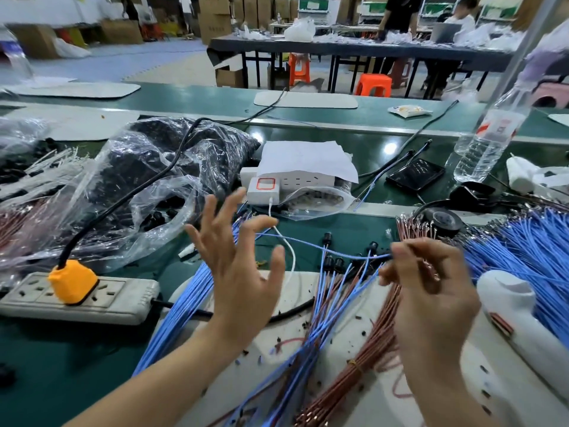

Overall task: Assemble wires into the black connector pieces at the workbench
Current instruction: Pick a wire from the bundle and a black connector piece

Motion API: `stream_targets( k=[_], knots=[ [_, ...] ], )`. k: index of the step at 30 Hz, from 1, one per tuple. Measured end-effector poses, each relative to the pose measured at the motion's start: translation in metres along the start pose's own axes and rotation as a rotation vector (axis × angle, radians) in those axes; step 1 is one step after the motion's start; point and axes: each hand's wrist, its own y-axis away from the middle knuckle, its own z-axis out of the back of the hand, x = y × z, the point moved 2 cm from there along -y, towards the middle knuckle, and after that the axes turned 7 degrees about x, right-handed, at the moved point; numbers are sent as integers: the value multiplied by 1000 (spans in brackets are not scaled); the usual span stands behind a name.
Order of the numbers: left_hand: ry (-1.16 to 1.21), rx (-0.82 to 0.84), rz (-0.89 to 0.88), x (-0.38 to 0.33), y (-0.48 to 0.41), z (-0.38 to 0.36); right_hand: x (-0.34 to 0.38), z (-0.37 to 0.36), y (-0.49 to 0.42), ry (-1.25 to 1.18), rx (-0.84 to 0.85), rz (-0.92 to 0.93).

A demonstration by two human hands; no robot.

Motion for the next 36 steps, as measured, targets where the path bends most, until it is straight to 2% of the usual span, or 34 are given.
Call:
stream_targets(
  k=[1,3,5,7,14,36],
  knots=[
    [26,34,-119,-6,3,-1,3,-8,8,106,97,100],
    [171,209,-272,-15,10,-4,7,-21,22,246,242,263],
    [319,390,-271,-17,15,-8,6,-29,33,278,304,340],
    [394,458,-176,-13,16,-10,5,-30,36,242,312,335],
    [563,473,-70,-10,16,-13,3,-31,35,262,302,322],
    [596,474,0,-7,15,-15,2,-31,33,239,345,304]
  ],
)
